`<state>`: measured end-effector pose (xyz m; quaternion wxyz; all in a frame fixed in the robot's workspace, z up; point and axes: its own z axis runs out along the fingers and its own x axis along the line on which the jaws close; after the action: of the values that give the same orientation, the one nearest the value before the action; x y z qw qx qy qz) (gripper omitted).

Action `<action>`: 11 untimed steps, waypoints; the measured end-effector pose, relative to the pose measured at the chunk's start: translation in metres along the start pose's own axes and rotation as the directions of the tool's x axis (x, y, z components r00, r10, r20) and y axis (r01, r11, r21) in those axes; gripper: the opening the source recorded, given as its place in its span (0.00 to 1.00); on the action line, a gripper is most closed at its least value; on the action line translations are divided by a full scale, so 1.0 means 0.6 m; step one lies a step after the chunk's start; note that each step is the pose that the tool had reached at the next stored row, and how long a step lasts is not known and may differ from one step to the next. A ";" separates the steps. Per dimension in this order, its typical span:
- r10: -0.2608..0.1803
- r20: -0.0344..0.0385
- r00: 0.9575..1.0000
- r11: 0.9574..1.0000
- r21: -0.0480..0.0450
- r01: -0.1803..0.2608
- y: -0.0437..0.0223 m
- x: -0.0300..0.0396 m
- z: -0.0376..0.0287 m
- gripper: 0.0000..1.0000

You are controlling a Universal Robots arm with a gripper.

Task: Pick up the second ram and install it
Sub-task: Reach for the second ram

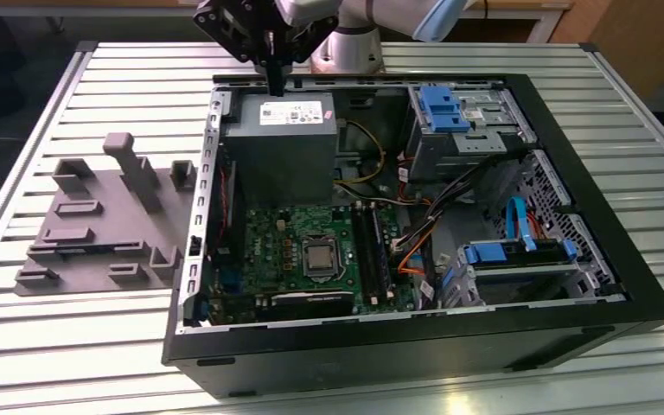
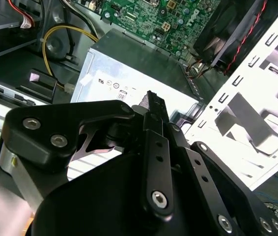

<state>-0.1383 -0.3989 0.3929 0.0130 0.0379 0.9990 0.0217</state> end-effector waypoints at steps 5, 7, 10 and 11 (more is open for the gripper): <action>0.000 0.000 1.000 1.000 0.000 0.000 0.000 0.002 0.000 0.11; 0.000 0.000 1.000 1.000 0.000 0.000 0.000 0.003 0.000 0.11; 0.000 0.000 1.000 1.000 0.000 0.000 0.000 0.004 0.000 0.11; 0.000 0.000 1.000 1.000 0.000 0.000 0.000 0.004 0.000 0.11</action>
<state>-0.1407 -0.3989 0.3926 0.0129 0.0379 0.9990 0.0217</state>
